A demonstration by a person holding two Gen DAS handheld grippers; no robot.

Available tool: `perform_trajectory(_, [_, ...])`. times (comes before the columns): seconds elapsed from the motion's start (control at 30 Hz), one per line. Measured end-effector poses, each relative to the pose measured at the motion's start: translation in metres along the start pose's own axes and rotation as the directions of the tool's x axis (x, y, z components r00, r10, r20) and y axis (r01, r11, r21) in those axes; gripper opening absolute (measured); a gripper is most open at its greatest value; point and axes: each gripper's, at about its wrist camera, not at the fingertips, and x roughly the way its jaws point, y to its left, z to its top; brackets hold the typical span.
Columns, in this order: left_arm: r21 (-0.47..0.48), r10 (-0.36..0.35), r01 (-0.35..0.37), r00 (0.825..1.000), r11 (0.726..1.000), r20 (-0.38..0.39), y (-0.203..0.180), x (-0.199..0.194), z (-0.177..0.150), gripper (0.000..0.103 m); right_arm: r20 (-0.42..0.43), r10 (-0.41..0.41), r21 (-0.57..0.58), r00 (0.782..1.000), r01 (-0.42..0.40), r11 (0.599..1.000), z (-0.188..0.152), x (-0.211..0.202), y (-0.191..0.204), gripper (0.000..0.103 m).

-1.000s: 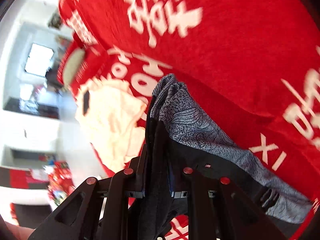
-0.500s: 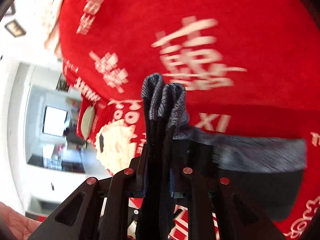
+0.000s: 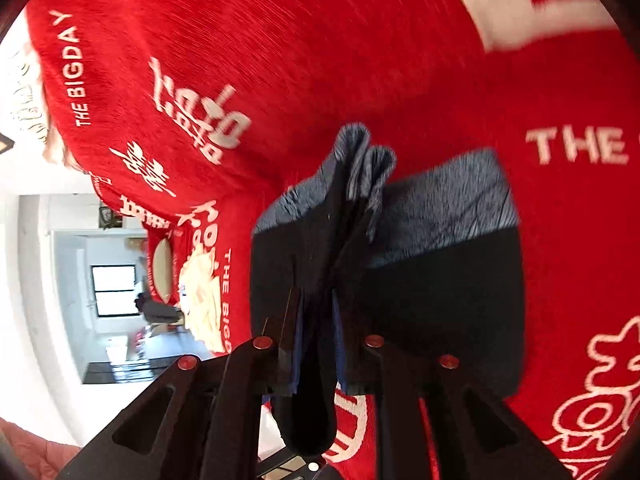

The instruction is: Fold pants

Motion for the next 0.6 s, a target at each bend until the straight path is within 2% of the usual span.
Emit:
perform_trajectory(0.1, [0.017,0.007,-0.007,1.000,1.000,-0.006,-0.005,0.003,0.001,0.029,-0.032,0.005,0.017,0.999,-0.004,1.000,0.003,0.014,-0.009,0.022])
perform_trajectory(0.17, [0.027,0.012,-0.012,1.000,1.000,-0.007,-0.006,0.005,0.001,0.029,-0.041,-0.011,0.041,0.999,0.012,0.999,0.003,0.020,-0.014,0.014])
perform_trajectory(0.23, [0.026,0.020,-0.020,1.000,0.999,0.003,-0.007,-0.002,0.004,0.029,-0.017,-0.010,0.025,1.000,0.010,1.000,-0.001,0.019,-0.004,0.013])
perform_trajectory(0.37, [0.003,0.015,-0.015,0.999,1.000,0.046,-0.004,-0.029,0.017,0.029,0.048,0.094,-0.041,0.994,-0.092,0.995,-0.007,-0.006,0.022,0.013])
perform_trajectory(0.43, [0.005,-0.005,0.005,0.998,1.000,0.064,-0.008,-0.039,0.025,0.029,0.066,0.117,-0.056,0.991,-0.114,0.992,-0.008,-0.018,0.027,0.013])
perform_trajectory(0.53, [0.028,-0.040,0.038,0.997,0.999,0.070,-0.024,-0.039,0.030,0.029,0.084,0.105,-0.067,0.991,-0.100,0.993,-0.011,-0.036,0.022,0.013])
perform_trajectory(0.6, [0.044,-0.066,0.063,0.996,0.997,0.054,-0.040,-0.029,0.030,0.029,0.089,0.065,-0.043,0.994,-0.061,0.997,-0.014,-0.042,0.006,0.013])
